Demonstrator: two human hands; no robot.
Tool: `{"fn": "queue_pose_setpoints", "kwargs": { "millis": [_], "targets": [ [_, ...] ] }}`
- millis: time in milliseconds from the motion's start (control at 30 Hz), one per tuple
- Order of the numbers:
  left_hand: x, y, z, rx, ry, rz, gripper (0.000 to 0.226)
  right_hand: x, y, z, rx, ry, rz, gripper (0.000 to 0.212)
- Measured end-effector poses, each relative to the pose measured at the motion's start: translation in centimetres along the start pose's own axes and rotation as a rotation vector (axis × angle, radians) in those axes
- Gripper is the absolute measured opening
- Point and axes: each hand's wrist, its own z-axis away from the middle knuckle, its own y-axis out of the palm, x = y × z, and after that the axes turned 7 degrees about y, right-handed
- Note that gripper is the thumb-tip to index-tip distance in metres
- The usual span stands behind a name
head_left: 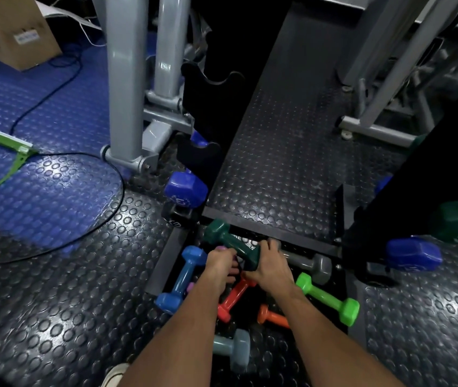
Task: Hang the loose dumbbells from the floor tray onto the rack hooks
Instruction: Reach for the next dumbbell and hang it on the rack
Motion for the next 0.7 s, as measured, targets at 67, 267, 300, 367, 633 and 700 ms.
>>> {"fn": "queue_pose_setpoints", "kwargs": {
  "millis": [67, 267, 300, 367, 633, 700],
  "targets": [
    [-0.1, 0.0, -0.2, 0.006, -0.014, 0.029, 0.019, 0.2, -0.5, -0.1, 0.014, -0.002, -0.009, 0.077],
    [-0.5, -0.2, -0.1, 0.021, -0.054, 0.128, 0.022, 1.8, -2.2, 0.5, -0.01, 0.0, -0.077, 0.075],
    [-0.7, -0.1, 0.1, 0.026, -0.063, 0.168, 0.026, 2.4, -2.4, 0.7, -0.019, 0.003, -0.072, 0.076],
    [-1.1, 0.0, 0.0, 0.04, -0.097, 0.265, 0.033, 3.7, -3.1, 1.2, -0.056, 0.003, -0.068, 0.078],
    [-1.5, -0.7, 0.0, 0.107, -0.244, 0.413, 0.045, 5.2, -6.5, 3.7, -0.123, 0.034, 0.06, 0.082],
    [-2.4, -0.8, 1.8, 0.145, -0.251, 0.468, 0.043, 5.9, -7.3, 4.9, -0.12, -0.016, 0.134, 0.081]
  ]
}}
